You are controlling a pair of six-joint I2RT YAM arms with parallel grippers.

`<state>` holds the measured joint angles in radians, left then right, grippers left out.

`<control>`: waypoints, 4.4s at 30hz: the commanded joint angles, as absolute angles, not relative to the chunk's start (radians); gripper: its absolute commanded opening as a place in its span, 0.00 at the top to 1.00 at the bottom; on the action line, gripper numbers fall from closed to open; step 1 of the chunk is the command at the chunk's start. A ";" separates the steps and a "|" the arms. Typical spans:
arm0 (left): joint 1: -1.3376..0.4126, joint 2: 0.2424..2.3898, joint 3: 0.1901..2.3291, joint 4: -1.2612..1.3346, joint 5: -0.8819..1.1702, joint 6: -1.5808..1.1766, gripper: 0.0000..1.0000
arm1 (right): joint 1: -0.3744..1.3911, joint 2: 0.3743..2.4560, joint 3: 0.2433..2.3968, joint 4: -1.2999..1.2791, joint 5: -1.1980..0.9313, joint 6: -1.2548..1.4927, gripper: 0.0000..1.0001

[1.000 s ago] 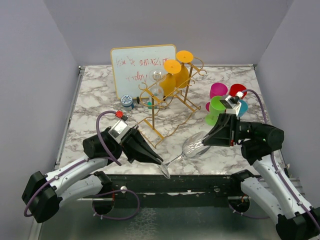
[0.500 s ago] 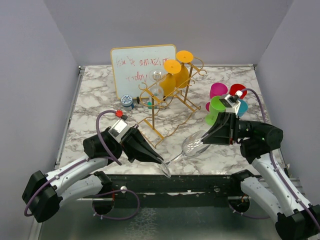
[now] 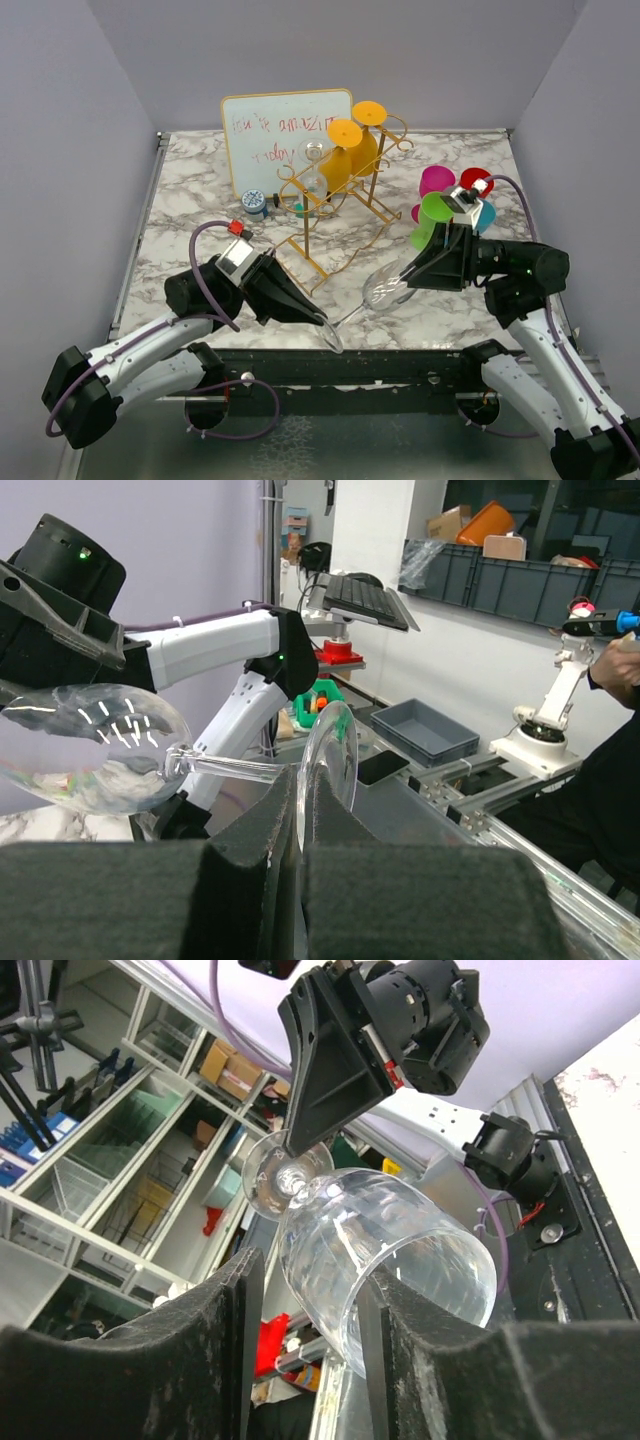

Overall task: Take the wine glass off the wine glass rack
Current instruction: Place the wine glass at the center of the board.

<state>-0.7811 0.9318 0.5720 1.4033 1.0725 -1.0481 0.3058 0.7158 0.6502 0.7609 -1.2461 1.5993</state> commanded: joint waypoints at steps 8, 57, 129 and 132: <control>-0.773 0.935 0.565 1.301 1.012 -0.989 1.00 | 0.310 0.692 0.695 0.787 -1.278 1.593 0.82; -0.569 0.767 0.812 -0.105 0.878 -0.362 0.01 | 0.310 0.801 1.065 -0.538 -1.012 0.582 0.99; -0.569 0.621 0.821 -0.337 0.419 -0.316 0.01 | 0.310 1.193 1.131 -0.854 0.070 0.331 0.99; -0.569 0.625 0.814 -0.336 0.415 -0.316 0.01 | 0.310 1.206 1.122 -0.838 0.091 0.326 0.99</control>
<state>-0.5705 0.6308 0.8116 -0.3252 0.4377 -0.3164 0.3084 1.2026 1.1290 -0.9295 0.0841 0.3176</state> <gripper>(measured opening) 0.988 0.093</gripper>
